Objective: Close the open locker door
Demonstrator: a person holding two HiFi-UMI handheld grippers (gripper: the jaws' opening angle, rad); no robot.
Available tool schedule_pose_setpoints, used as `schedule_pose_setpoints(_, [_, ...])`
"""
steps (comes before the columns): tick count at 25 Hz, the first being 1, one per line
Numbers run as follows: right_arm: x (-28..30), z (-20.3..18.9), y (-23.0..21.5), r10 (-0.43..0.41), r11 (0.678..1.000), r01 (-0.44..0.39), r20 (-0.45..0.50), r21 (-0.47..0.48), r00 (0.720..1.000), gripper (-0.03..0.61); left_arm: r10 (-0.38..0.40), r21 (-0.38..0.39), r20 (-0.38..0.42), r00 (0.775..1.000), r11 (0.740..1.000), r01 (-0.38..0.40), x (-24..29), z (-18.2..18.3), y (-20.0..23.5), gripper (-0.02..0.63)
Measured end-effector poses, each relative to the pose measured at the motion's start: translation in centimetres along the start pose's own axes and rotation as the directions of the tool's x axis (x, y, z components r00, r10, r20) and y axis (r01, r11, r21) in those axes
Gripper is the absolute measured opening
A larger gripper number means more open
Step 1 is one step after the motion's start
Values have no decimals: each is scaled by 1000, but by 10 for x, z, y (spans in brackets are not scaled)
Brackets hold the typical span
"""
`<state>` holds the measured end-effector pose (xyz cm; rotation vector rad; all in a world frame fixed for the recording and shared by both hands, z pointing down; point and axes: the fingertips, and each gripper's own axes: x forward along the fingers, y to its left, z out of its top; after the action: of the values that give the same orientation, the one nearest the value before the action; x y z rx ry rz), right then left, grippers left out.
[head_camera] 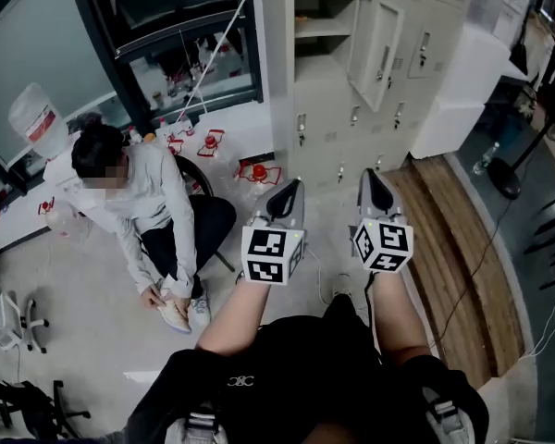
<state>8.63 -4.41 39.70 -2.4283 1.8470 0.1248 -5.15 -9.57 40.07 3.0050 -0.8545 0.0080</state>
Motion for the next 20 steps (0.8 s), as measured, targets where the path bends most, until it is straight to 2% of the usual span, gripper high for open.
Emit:
schedule_pose_setpoints(6, [61,-5,-51,29,1000,-29,-3,8,1000,11,36,5,-15,999,999,-36,74,-1,4,0])
schedule_pose_setpoints(14, [139,4,-141,63,998,-63,-4,9,998,11,81,23,-27,996,996,-81,189,16,-11,0])
schedule_pose_setpoints(20, [189,13,-194,108,994,-108,-11,6,994,11,127,7,-20,992,992,-127,256,30,-20,0])
